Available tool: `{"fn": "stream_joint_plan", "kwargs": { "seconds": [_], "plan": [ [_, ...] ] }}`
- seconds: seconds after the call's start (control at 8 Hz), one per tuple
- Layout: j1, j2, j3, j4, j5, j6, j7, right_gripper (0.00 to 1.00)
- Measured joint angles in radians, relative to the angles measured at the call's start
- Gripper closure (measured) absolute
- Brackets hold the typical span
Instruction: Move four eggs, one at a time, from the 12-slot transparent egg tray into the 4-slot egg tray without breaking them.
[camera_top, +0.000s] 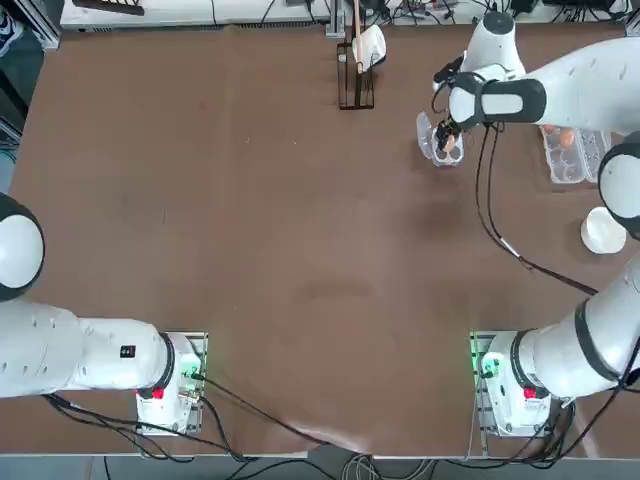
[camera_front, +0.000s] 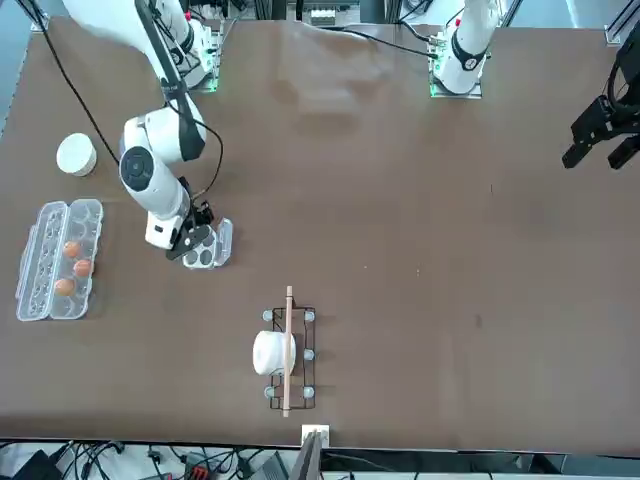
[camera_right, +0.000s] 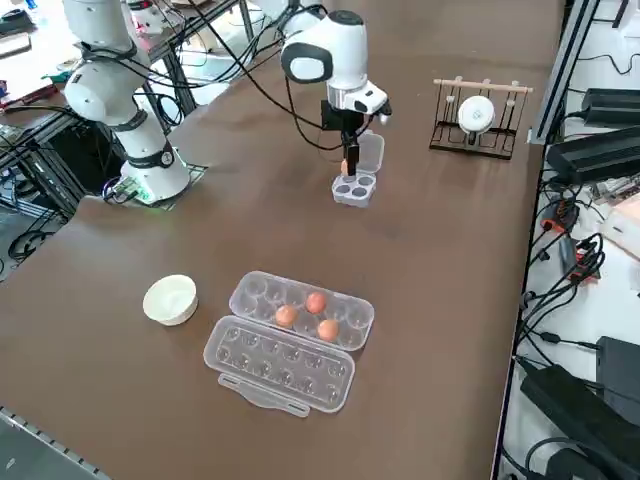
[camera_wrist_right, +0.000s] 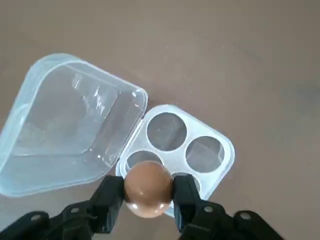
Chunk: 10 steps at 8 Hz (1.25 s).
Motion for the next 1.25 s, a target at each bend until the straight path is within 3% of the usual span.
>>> {"fn": "stream_joint_plan", "kwargs": {
  "seconds": [1.12,1.25],
  "plan": [
    [0.026,0.041,-0.003,0.022,0.008,0.014,0.005,0.42],
    [0.025,0.042,-0.005,0.023,0.008,0.014,0.001,0.26]
  ]
}}
